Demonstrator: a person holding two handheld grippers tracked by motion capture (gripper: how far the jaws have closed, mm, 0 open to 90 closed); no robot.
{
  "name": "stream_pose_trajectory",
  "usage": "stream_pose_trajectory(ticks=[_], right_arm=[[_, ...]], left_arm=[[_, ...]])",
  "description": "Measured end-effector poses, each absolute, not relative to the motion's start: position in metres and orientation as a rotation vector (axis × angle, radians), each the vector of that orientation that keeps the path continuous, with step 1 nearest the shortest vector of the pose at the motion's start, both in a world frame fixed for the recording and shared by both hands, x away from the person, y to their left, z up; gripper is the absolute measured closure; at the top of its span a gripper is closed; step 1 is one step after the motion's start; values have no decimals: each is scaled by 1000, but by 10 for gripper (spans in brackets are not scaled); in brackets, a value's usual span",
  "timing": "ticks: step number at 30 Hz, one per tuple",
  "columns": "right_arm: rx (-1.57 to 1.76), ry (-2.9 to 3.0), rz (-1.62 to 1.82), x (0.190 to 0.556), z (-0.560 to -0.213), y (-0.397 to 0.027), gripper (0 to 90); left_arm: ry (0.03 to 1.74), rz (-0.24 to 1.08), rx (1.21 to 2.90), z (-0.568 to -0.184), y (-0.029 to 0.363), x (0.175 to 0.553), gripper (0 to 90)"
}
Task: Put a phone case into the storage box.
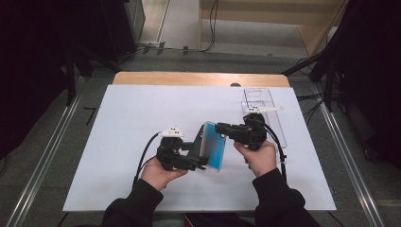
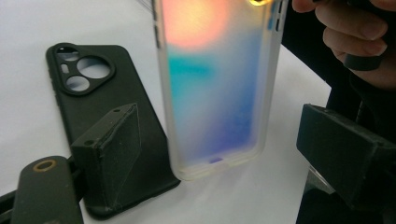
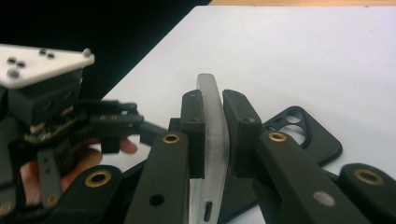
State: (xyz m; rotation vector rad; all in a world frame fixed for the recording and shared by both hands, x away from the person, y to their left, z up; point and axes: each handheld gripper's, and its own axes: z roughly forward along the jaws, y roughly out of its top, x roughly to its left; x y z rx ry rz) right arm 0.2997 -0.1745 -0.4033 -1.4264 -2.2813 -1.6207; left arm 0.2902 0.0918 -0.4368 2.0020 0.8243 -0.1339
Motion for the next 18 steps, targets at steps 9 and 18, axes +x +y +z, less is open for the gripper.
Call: stream_pose_trajectory(ticks=[9, 18], right_arm=[[-1239, -2349, -1632, 300, -402, -181, 770], [-1136, -2374, -1629, 298, -397, -189, 770]], left_arm=[[696, -170, 2033, -424, 99, 296, 187], [609, -133, 2141, -413, 95, 293, 236]])
